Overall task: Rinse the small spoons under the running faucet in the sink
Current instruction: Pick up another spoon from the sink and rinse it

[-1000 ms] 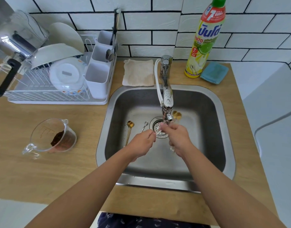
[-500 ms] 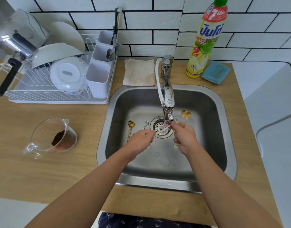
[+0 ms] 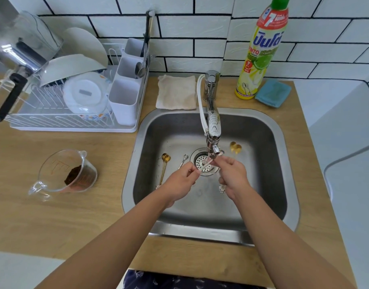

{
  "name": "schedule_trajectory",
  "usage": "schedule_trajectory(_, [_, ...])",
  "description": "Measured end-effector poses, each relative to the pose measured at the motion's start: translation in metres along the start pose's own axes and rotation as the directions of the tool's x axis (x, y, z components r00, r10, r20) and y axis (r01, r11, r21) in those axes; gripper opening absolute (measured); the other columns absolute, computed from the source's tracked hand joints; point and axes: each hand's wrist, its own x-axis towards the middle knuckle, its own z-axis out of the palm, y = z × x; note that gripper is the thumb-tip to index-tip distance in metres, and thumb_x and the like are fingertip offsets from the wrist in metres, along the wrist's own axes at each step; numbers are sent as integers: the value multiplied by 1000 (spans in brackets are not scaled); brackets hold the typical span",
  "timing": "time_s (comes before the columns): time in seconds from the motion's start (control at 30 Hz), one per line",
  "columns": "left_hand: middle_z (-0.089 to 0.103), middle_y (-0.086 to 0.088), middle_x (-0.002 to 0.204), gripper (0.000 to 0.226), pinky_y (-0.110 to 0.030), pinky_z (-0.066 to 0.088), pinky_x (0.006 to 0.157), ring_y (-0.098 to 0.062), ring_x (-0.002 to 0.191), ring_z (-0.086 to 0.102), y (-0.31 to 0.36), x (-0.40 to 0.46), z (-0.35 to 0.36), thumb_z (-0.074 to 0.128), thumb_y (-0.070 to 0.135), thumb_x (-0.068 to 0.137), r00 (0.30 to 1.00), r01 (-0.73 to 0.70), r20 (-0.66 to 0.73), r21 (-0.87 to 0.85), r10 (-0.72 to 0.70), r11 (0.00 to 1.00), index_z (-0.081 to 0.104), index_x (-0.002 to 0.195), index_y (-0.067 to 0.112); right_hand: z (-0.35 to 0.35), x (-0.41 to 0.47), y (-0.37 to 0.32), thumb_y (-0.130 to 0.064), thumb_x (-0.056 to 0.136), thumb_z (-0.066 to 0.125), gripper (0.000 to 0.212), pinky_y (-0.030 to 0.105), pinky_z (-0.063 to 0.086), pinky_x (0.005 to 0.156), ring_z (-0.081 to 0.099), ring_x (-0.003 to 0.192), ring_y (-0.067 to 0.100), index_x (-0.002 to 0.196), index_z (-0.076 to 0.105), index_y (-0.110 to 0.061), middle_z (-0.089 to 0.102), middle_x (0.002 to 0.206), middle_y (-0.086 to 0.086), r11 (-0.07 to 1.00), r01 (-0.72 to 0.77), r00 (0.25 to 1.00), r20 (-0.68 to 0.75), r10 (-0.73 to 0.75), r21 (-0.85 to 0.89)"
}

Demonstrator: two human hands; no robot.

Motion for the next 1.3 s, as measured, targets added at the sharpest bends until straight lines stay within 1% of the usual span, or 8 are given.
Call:
schedule_trajectory(0.17, [52,3,73,24,-33,34,60,-13,63,39,2,0,-1,47,42,104,1000,-22,-14,26,23,999,50,90,22,10,-17,6,-23,91,79,18,16,25,34,34,33,0,76,70,-18,59,47,-14,991,54,979,203,-28,-126])
schedule_trajectory(0.3, [54,2,74,24,-35,36,63,-15,66,42,2,-1,-1,48,39,104,998,-34,-47,102,39,994,48,84,26,4,-1,-4,-18,92,76,12,14,29,33,37,30,-1,83,71,-11,73,64,-7,1000,6,1000,-15,-7,-29])
schedule_trajectory(0.43, [54,1,75,23,-35,35,62,-15,65,42,2,0,0,47,38,104,997,-43,-58,122,50,992,46,85,26,14,-13,9,-27,89,80,19,20,20,37,24,39,7,79,72,-12,53,46,-13,980,26,982,187,11,-198])
schedule_trajectory(0.57, [56,4,74,26,-28,36,55,-11,61,44,4,-1,1,42,37,104,999,15,-37,120,-11,993,55,86,24,2,6,3,-24,92,77,13,22,19,37,23,40,7,87,79,-12,68,73,4,998,-52,998,34,53,-28])
schedule_trajectory(0.8, [52,5,64,37,-18,32,40,-8,49,40,4,-3,1,37,37,106,998,69,-18,54,-68,996,59,84,17,10,-2,6,-29,87,81,26,24,18,40,21,44,10,64,74,-21,45,52,-6,989,-33,994,97,47,-141])
schedule_trajectory(1.07, [47,6,59,33,-22,28,41,-8,45,35,6,-4,-2,36,35,104,992,120,25,-13,-120,993,55,83,17,11,-1,7,-28,91,78,12,23,20,39,23,42,9,89,74,-16,35,58,-3,989,-13,995,93,27,-149])
schedule_trajectory(1.17, [47,9,56,32,-24,27,42,-9,48,35,1,-9,-4,35,32,103,990,135,37,13,-135,991,54,82,17,1,9,1,-18,91,78,21,17,28,36,36,35,1,108,67,-23,54,67,-4,1000,-15,999,-35,15,-2])
schedule_trajectory(1.3, [45,12,51,31,-24,25,42,-8,47,32,-8,-19,-8,34,28,102,987,148,70,2,-147,989,51,79,18,7,5,4,-22,98,67,17,21,45,61,62,60,-5,83,75,-18,79,80,-3,967,180,981,-34,-189,-182])
